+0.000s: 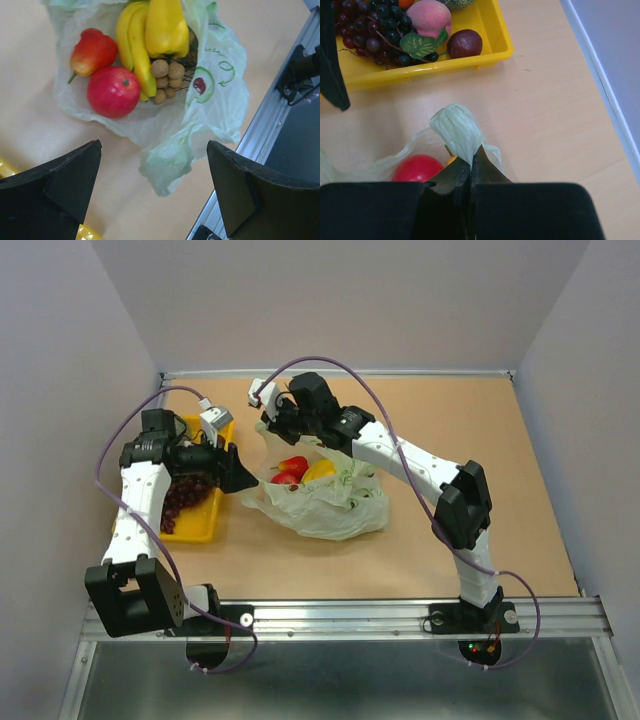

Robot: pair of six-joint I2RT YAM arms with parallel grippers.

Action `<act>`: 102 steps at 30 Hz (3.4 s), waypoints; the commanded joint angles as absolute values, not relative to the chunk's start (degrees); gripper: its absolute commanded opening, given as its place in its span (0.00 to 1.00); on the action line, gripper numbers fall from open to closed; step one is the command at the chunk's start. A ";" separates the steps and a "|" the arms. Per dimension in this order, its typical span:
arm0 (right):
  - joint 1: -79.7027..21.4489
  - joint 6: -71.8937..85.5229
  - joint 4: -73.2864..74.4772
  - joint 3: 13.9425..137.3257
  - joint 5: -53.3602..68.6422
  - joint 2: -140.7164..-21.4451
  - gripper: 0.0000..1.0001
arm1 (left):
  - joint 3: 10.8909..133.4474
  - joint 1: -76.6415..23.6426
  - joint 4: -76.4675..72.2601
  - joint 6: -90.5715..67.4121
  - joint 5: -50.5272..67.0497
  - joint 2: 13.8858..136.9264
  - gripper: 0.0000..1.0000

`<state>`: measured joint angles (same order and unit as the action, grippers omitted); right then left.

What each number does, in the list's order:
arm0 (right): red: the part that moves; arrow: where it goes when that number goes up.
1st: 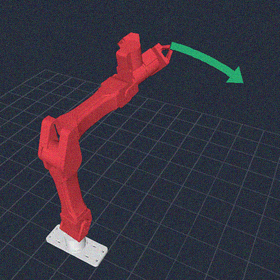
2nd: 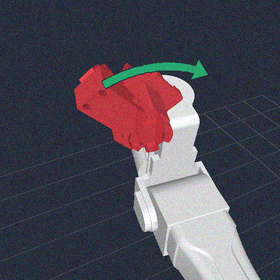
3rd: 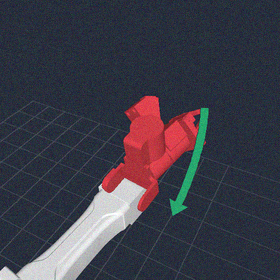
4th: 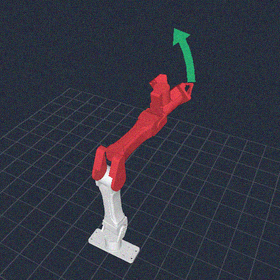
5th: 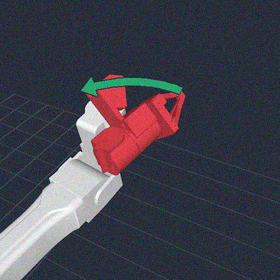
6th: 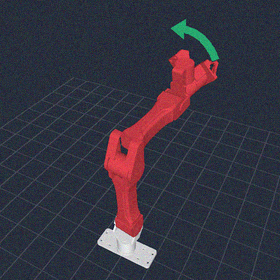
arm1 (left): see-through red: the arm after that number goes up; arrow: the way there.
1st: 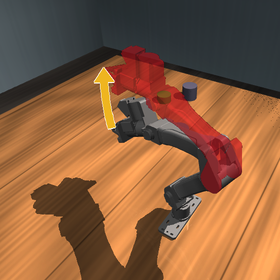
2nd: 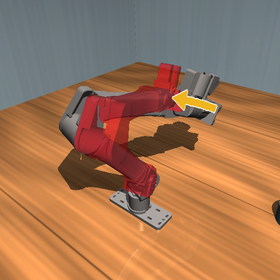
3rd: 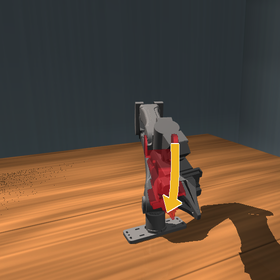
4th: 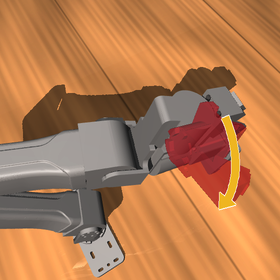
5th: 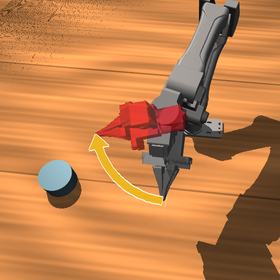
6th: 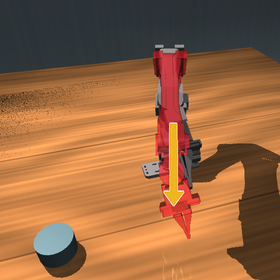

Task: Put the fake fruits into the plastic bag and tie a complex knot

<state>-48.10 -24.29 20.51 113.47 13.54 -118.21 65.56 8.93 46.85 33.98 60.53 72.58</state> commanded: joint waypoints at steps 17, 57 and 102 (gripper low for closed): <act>-42.10 -18.38 17.84 116.28 1.51 -105.74 0.00 | 92.78 2.02 48.26 26.49 55.73 81.81 0.00; -33.93 1.32 17.31 60.74 6.41 -47.38 0.00 | 85.68 -3.43 37.81 33.50 55.37 57.92 0.87; -31.46 0.98 12.48 55.28 0.53 -45.35 0.00 | 100.81 -37.88 43.33 29.70 30.59 88.33 0.82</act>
